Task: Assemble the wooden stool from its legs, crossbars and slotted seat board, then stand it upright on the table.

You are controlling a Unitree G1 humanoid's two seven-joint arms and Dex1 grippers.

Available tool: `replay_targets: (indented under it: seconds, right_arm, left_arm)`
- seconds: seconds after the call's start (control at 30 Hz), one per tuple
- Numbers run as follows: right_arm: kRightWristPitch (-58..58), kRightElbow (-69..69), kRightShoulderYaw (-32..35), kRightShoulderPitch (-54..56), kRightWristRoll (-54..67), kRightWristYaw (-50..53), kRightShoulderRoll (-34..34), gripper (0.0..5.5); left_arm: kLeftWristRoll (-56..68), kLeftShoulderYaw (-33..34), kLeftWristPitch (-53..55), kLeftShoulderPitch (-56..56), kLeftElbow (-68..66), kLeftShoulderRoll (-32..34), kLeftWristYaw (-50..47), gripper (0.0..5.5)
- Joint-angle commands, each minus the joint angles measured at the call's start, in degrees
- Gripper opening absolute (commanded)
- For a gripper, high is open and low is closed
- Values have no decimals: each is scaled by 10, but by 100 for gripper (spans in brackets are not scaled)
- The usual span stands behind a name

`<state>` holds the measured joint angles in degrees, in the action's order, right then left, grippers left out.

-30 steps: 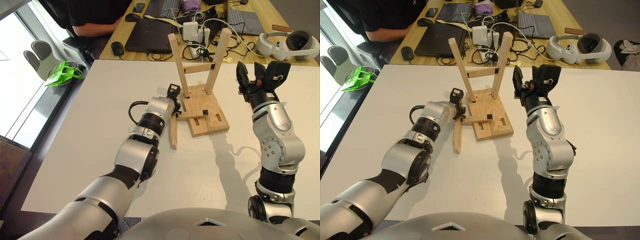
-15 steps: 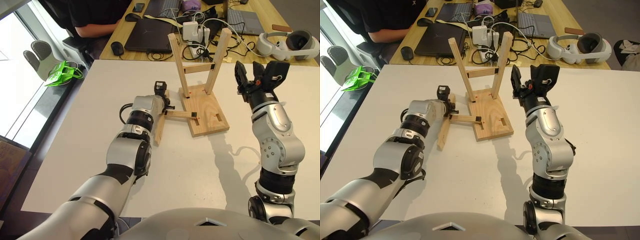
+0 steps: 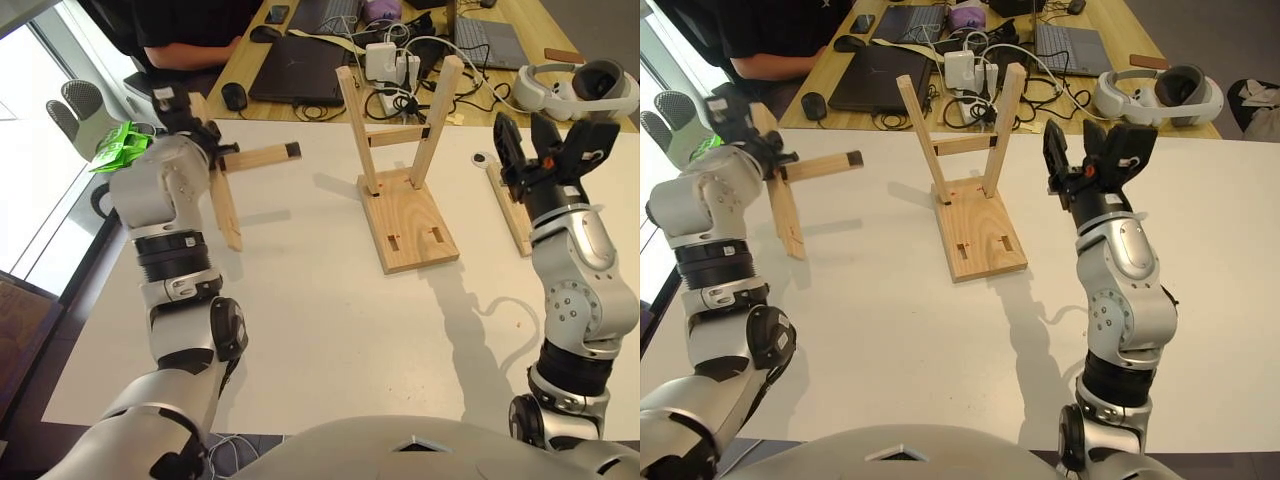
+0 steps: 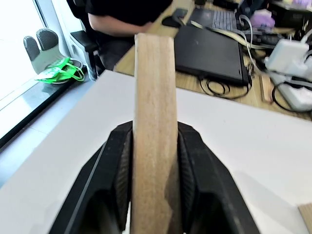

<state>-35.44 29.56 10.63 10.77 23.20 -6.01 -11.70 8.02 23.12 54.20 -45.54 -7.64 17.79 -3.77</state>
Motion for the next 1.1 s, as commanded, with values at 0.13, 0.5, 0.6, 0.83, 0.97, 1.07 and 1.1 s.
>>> replay_targets:
  seconds: [0.13, 0.5, 0.6, 0.83, 0.97, 1.07, 1.1]
  right_arm:
    - [-81, 68, -59, -45, 98, -96, -27, 289]
    - [-90, 75, -143, 6, 107, -86, -7, 379]
    - [-99, 51, -149, 25, 116, -81, 8, 379]
    - [-115, 24, -162, 31, 134, -66, 46, 379]
    - [-116, 19, -166, 26, 146, -51, 76, 379]
    - [-111, 13, -167, 25, 145, -47, 89, 379]
    - [-110, 10, -166, 26, 146, -46, 92, 379]
  left_arm:
    - [58, 3, -52, -92, 105, -68, -31, 104]
    - [115, -116, -14, 4, 270, -262, -79, 104]
    - [119, -143, -15, 6, 275, -283, -86, 104]
    - [138, -169, -27, -4, 270, -301, -102, 104]
    - [149, -170, -39, -14, 257, -304, -111, 104]
    - [156, -169, -49, -25, 246, -301, -115, 104]
    - [159, -169, -52, -26, 245, -299, -117, 104]
